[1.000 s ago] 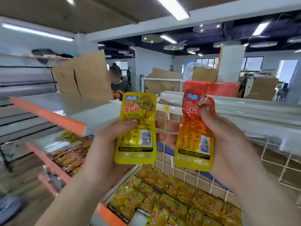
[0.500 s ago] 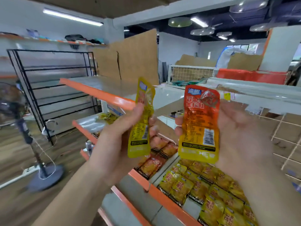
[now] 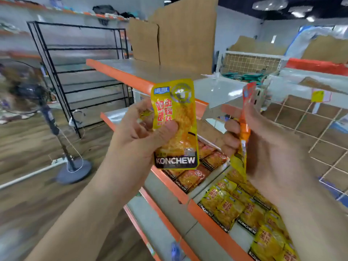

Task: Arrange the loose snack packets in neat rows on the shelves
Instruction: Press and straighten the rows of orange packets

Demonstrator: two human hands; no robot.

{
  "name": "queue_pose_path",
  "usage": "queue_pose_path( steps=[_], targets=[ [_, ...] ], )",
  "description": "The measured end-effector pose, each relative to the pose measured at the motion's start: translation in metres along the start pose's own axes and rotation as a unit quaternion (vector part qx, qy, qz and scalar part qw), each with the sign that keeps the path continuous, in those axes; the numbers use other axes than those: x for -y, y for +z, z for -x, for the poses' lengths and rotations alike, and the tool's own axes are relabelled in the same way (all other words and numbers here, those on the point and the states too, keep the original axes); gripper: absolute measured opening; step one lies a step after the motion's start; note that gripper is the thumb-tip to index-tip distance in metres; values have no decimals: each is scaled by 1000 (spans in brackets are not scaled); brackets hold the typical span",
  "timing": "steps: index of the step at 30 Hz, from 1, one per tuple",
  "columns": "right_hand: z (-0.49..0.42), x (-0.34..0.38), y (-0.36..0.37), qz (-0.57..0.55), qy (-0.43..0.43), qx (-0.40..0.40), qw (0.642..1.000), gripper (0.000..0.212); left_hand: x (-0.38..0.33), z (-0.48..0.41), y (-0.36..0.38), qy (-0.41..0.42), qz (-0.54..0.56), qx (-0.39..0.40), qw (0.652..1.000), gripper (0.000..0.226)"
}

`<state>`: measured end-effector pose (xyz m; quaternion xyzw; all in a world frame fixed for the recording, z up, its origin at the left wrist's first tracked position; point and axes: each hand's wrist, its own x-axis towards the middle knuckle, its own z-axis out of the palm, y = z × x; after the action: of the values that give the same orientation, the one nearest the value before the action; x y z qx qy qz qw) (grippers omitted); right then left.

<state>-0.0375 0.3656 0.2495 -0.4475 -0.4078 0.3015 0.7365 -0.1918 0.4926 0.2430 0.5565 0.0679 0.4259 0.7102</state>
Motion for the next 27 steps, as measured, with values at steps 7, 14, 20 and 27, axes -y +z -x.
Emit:
queue_pose_path(
  steps=[7, 14, 20, 27],
  targets=[
    [-40, -15, 20, -65, -3, -8, 998, 22, -8, -12, -31, 26, -87, -59, 994, 18],
    [-59, -42, 36, 86, -8, 0, 996, 25, -5, -24, -64, 21, -112, -102, 988, 19],
    [-77, -61, 64, 106, -38, -12, 994, 18, -5, -47, -104, 18, -106, -77, 991, 20],
    [-96, -90, 99, 176, -95, -90, 976, 14, -10, -70, -160, 3, -106, -40, 994, 22]
  ],
)
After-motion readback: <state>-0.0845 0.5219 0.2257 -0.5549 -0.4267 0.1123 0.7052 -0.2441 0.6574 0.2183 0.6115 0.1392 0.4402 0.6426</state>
